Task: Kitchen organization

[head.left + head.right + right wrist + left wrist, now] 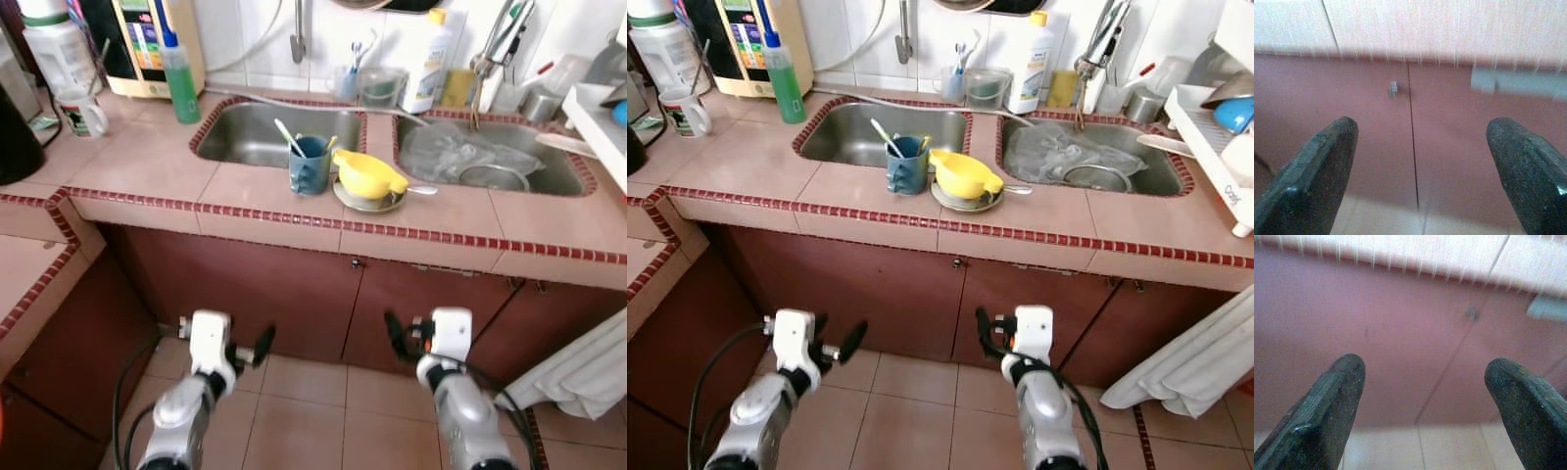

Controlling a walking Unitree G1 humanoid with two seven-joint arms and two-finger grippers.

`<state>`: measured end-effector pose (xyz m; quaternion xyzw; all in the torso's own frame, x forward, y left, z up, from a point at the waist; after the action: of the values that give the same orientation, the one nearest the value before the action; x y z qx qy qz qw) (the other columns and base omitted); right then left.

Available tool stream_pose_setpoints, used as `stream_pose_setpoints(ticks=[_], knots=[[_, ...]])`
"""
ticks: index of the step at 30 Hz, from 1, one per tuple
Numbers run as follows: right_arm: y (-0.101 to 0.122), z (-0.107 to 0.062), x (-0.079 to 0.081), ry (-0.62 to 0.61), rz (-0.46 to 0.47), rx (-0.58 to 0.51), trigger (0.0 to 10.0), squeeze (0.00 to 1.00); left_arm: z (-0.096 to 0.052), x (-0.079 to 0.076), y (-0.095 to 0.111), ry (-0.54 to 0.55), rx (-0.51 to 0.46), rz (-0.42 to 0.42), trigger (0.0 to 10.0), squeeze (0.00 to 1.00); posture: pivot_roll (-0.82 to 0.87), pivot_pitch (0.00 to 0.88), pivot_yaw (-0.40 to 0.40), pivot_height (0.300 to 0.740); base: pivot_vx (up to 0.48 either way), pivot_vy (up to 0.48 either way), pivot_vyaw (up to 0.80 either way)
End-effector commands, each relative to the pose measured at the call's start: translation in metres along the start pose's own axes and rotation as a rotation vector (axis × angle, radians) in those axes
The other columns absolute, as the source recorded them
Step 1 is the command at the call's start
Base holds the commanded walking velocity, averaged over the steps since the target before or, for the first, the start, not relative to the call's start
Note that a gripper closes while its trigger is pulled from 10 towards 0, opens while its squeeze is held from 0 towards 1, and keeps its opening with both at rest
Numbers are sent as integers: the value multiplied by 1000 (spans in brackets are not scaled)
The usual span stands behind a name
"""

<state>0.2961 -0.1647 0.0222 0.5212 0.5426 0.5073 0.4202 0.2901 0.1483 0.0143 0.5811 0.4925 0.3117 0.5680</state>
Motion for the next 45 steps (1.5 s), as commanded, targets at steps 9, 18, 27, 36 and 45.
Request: stream_pose_setpoints(ticks=[9,18,27,36,45], knots=[[60,-8,12,106,-109,-236,10000,0,4,-10,71,-5,-184,127,10000,0,-26,0,1,740,0,0,0],[82,-13,11,66,-134,-312,10000,0,2,-20,85,-10,-210,145,10000,0,-22,0,8,740,0,0,0],[88,-5,13,62,-149,-316,10000,0,19,-23,104,-13,-235,167,10000,0,-25,0,6,740,0,0,0],[95,-5,9,56,-175,-342,10000,0,22,-24,111,-41,-248,167,10000,0,-31,0,13,740,0,0,0],[98,-8,6,53,-189,-356,10000,0,13,-23,117,-95,-295,186,10000,0,-31,0,12,740,28,0,0]])
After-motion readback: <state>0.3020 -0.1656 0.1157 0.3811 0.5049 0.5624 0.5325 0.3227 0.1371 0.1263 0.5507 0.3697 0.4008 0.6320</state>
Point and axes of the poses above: a point about 5 cm out from each wrist's last joint towards the gripper, its own z axis pointing out of the wrist towards the gripper, its own y axis along the axis of the wrist's last joint, x = y × z, the point moved 1 cm from there along z, pointing out of the wrist towards the gripper, and after that the axes turned 1 degree about -z, right-handed, at the moved point
